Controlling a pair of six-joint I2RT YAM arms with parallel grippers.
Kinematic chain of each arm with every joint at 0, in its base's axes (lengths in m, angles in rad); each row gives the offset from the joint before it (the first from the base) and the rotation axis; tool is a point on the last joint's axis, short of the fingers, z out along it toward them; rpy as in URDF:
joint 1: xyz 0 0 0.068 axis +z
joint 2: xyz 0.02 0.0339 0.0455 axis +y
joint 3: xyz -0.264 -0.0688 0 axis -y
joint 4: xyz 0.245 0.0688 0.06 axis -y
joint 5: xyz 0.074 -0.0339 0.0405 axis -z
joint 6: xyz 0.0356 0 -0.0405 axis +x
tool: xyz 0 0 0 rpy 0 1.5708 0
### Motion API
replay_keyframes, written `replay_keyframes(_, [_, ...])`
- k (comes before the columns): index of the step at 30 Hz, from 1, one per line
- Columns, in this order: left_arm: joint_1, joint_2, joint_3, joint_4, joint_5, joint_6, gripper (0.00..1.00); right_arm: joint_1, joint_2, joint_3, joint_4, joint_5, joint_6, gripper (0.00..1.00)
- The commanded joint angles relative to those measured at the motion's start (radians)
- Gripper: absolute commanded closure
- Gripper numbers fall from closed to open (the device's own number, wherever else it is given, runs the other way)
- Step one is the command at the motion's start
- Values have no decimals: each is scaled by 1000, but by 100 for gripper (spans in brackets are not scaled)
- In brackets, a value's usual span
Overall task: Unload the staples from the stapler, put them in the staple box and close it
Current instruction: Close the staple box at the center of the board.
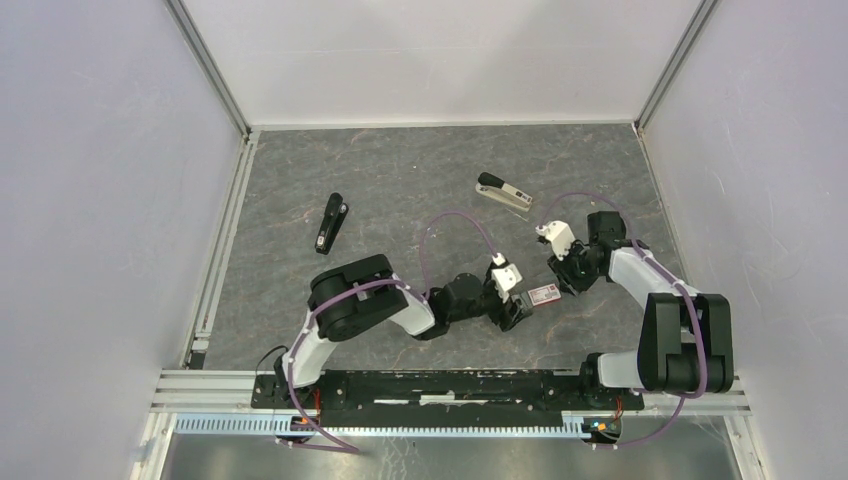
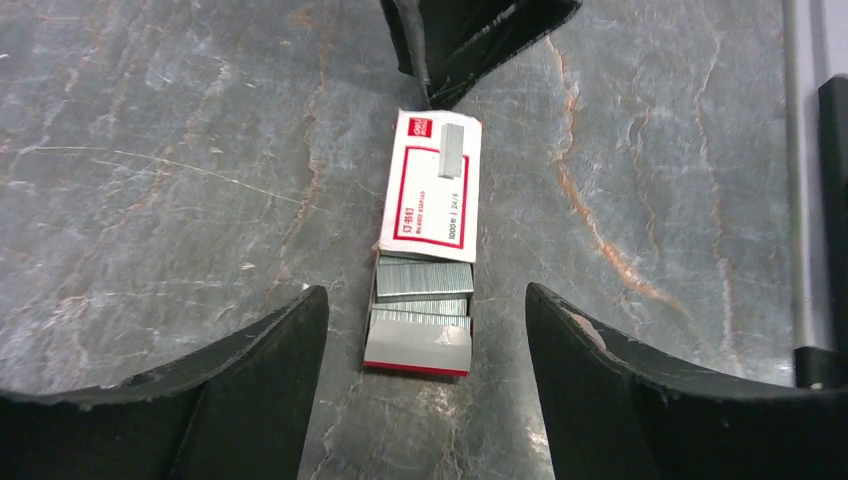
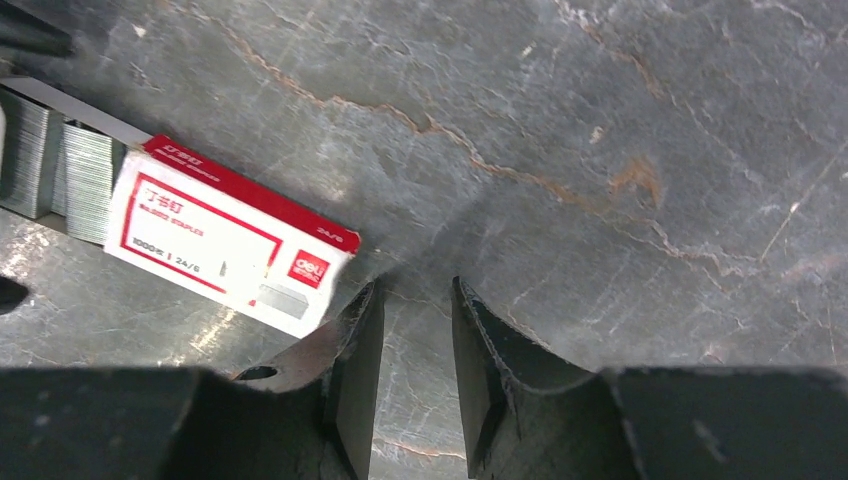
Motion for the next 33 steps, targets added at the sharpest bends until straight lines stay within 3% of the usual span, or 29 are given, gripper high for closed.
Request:
replay_keyframes(1, [24,-146,-24,-30,-12,-129,21,-33,-12,-7,-9,-5,-1,62])
replay_keyframes(5, [80,-245,-73,-64,21,-312,19,-38,-16,-16,2,-20,-6,62])
replay_keyframes(7, [114,-278,-110,-65,38,-434,12,-39,-13,-22,9,-29,-6,62])
replay_keyframes(8, [126,-291,-128,-63,43,-489,13,-38,-11,-26,13,-32,-4,62])
replay_keyframes(16, [115,-313,-154,-290,-5,-822,37,-38,-13,-36,23,-42,-13,63])
replay_keyframes(18, [107,-295,-145,-323,-7,-896,38,-38,-10,-38,24,-46,-13,63])
replay_keyframes(25, [77,-249,-110,-431,-70,-1047,52,-38,10,-36,29,-70,-9,64])
replay_keyframes(33, [61,-174,-51,-432,-96,-1099,52,-38,10,-48,32,-76,-9,65])
